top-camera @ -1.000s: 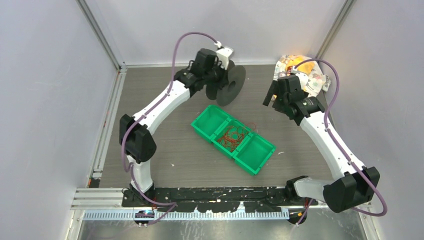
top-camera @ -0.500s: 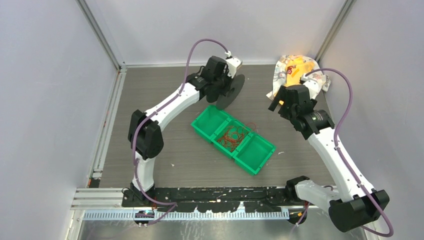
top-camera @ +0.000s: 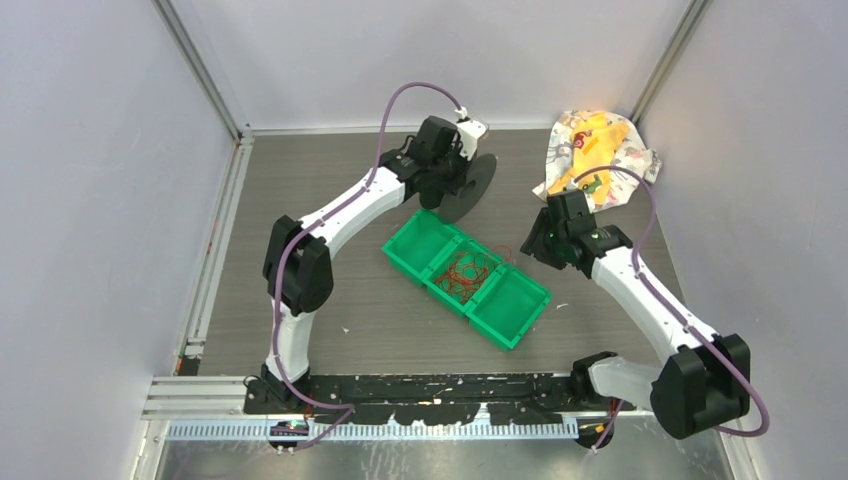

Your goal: Wrap the cables

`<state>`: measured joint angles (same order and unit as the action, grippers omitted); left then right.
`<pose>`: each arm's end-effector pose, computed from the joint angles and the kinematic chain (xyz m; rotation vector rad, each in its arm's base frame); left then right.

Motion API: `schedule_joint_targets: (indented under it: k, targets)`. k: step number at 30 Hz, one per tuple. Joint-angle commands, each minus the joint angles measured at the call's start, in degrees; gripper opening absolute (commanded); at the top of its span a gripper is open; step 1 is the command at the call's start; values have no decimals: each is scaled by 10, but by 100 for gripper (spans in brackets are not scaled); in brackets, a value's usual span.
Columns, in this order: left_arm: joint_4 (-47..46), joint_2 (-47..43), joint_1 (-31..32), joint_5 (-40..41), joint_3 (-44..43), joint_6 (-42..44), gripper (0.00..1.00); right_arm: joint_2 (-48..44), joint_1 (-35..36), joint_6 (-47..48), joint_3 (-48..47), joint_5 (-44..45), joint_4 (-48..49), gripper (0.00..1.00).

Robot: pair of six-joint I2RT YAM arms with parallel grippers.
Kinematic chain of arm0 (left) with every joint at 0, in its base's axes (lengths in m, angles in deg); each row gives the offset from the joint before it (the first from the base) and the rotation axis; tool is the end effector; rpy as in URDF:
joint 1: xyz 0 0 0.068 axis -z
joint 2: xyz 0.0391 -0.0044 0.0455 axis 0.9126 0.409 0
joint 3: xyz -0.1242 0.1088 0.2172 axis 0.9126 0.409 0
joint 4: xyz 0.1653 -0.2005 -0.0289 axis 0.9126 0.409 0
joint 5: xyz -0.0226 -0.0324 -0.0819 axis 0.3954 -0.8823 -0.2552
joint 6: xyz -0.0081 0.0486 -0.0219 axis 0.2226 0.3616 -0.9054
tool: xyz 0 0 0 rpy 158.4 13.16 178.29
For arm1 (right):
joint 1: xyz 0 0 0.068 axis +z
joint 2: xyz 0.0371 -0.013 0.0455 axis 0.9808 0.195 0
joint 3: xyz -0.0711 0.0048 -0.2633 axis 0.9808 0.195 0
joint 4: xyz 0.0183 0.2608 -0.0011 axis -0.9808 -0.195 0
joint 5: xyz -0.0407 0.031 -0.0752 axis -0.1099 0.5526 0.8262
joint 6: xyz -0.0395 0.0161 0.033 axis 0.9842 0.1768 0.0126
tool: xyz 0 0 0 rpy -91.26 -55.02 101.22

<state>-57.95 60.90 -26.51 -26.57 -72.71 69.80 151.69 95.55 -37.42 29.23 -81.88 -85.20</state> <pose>0.3670 -0.3057 0.3105 0.8130 2.0682 -0.4951 0.2227 0.0628 0.2652 0.5100 2.4324 0.2645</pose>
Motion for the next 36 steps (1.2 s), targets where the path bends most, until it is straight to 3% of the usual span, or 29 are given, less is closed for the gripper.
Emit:
schedule_joint_targets:
  k: [1,4,8,13,19,28,31,33,35,36]
  targets:
    - [-22,-11,2,-25,-24,-2,0,22,2,-31,8,-80,71,53]
    - [-21,-12,2,-22,-22,-25,0,42,1,-32,10,-91,89,59]
    - [-16,-12,2,-17,-23,-31,0,75,1,-40,5,-93,96,59]
    - [-3,-14,2,17,-24,-34,1,103,2,-54,15,-109,128,56]
    - [11,-21,2,24,-27,-42,8,127,2,-61,25,-122,148,46]
    - [19,-25,2,17,-34,-62,16,146,1,-48,31,-121,147,44]
    - [31,-23,2,6,-43,-58,19,142,2,-45,28,-120,141,30]
    - [38,-22,2,5,-48,-55,21,133,2,-41,24,-114,134,14]
    - [41,-24,2,7,-50,-53,29,125,2,-33,18,-103,123,1]
    - [43,-26,2,7,-52,-54,36,120,2,-30,15,-96,115,1]
